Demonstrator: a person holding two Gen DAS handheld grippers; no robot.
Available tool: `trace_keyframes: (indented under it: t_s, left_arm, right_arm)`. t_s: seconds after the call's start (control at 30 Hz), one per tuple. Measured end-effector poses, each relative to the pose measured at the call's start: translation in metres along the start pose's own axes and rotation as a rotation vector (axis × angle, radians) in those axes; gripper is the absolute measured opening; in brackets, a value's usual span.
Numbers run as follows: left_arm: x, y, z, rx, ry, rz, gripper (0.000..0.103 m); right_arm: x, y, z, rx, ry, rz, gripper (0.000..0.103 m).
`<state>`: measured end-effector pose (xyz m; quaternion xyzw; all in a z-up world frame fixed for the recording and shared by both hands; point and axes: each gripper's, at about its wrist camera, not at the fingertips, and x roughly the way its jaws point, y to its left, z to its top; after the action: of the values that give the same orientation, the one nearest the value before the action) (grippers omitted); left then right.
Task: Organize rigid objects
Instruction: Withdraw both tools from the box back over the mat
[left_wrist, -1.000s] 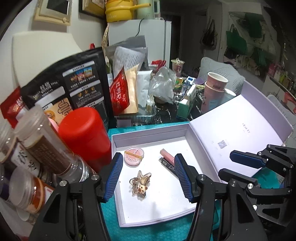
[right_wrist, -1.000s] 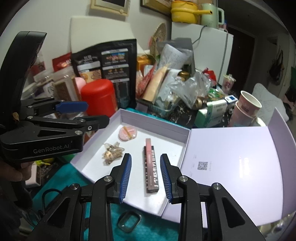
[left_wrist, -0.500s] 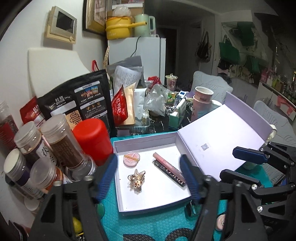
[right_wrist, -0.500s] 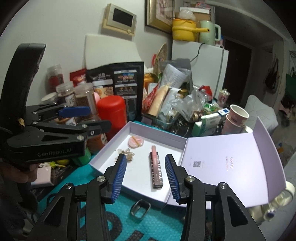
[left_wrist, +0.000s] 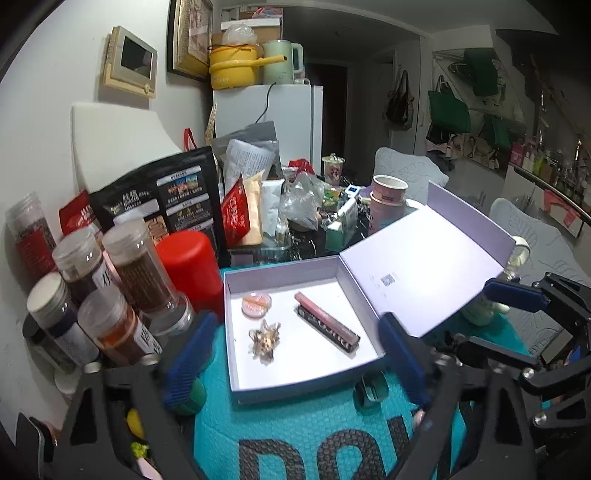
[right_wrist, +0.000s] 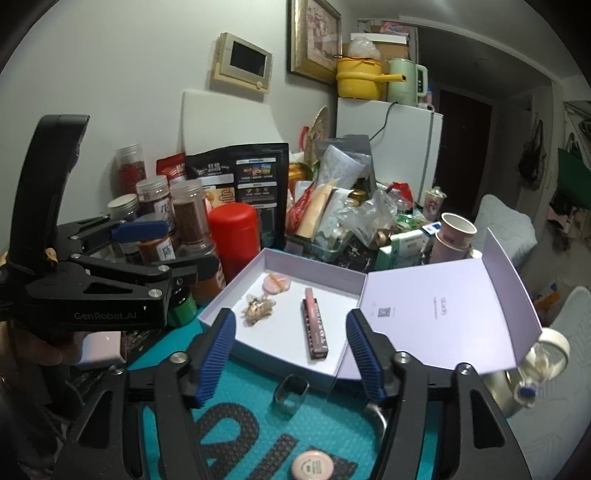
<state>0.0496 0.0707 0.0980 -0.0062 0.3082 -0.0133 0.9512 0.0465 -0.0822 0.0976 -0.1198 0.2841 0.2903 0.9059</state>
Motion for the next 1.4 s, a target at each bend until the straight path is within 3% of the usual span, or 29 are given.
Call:
trace_keyframes:
  t_s: [0.33,0.7,1.17,1.4]
  left_arm:
    - [-0.004,-0.009,-0.026,0.001,0.022,-0.052,0.100]
    - [0.007,-0.013,-0.056,-0.040,0.098,-0.077,0.100]
    - [0.042,-0.032,-0.090,-0.073,0.218,-0.114,0.100]
    - [0.066,-0.047,-0.095,-0.040,0.254,-0.124,0.100]
  right_arm:
    - [-0.015,-0.007,-0.028,0.069,0.023,-0.017,0.073]
    - [-0.028,-0.022,-0.064,0.176,0.024,-0.072,0.074]
    - [-0.012,-0.038,-0.119,0.254,0.103,-0.103,0.074]
    - [-0.006,-0.054,-0.137,0.282,0.123,-0.139,0.074]
